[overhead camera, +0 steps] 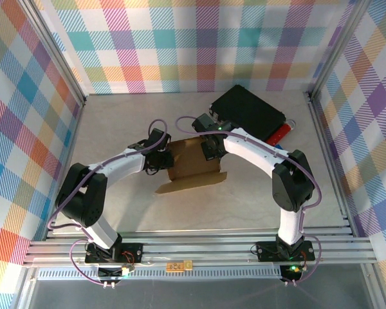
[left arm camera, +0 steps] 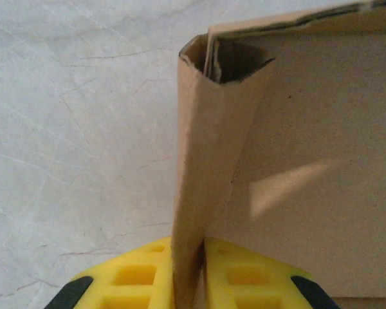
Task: Fold the paper box
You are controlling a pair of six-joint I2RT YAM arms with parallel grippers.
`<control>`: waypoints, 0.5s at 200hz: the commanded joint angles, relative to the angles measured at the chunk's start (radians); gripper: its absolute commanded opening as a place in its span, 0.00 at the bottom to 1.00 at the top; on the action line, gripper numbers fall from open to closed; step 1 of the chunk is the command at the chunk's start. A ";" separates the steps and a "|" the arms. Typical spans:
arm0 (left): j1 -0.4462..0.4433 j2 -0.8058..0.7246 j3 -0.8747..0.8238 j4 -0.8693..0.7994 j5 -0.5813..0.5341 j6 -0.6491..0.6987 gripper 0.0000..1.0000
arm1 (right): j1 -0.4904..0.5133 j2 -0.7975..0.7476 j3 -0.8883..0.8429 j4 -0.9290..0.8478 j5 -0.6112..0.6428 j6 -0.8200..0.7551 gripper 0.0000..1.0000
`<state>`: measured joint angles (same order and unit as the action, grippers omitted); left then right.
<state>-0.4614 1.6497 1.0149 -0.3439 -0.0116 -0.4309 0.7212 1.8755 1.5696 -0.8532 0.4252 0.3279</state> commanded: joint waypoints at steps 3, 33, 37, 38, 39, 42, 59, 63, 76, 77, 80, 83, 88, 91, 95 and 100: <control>0.019 0.033 -0.030 0.037 0.010 -0.007 0.19 | -0.002 0.008 -0.009 -0.004 -0.011 -0.026 0.00; 0.018 0.042 -0.030 0.057 0.037 -0.017 0.23 | -0.002 0.008 -0.004 -0.004 -0.013 -0.030 0.00; 0.018 0.042 -0.032 0.058 0.041 -0.022 0.24 | -0.002 0.008 -0.002 -0.005 -0.011 -0.031 0.00; 0.019 0.042 -0.032 0.057 0.042 -0.022 0.24 | -0.002 0.008 -0.002 -0.006 -0.011 -0.031 0.00; 0.018 0.042 -0.032 0.057 0.042 -0.023 0.24 | -0.002 0.008 -0.001 -0.005 -0.012 -0.030 0.00; 0.018 0.042 -0.032 0.057 0.045 -0.025 0.25 | -0.002 0.008 -0.002 -0.006 -0.011 -0.030 0.00; 0.017 0.042 -0.039 0.081 0.061 -0.035 0.28 | -0.002 0.008 0.000 -0.004 -0.011 -0.029 0.00; 0.017 0.042 -0.041 0.093 0.065 -0.037 0.28 | -0.002 0.008 0.002 -0.004 -0.011 -0.029 0.00; 0.014 0.043 -0.044 0.097 0.077 -0.042 0.30 | -0.002 0.005 0.002 -0.001 -0.011 -0.030 0.00; 0.013 0.044 -0.043 0.097 0.078 -0.043 0.30 | -0.002 0.005 0.002 -0.001 -0.011 -0.029 0.00; 0.012 0.045 -0.042 0.096 0.080 -0.043 0.30 | -0.002 0.006 0.001 -0.001 -0.011 -0.028 0.00; 0.011 0.045 -0.042 0.096 0.080 -0.044 0.30 | -0.001 0.005 0.001 -0.001 -0.011 -0.028 0.00; 0.008 0.046 -0.042 0.095 0.082 -0.045 0.30 | -0.002 0.004 0.002 -0.001 -0.011 -0.028 0.00; 0.007 0.049 -0.042 0.094 0.082 -0.045 0.29 | -0.002 0.004 0.002 -0.001 -0.010 -0.028 0.00; 0.006 0.051 -0.044 0.093 0.081 -0.045 0.28 | -0.002 0.002 0.002 0.000 -0.009 -0.026 0.00; 0.004 0.052 -0.044 0.095 0.082 -0.046 0.25 | -0.002 0.002 0.001 0.001 -0.010 -0.026 0.00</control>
<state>-0.4530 1.6802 0.9848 -0.2607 0.0525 -0.4595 0.7185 1.8774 1.5696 -0.8532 0.4221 0.3210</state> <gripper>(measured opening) 0.286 0.080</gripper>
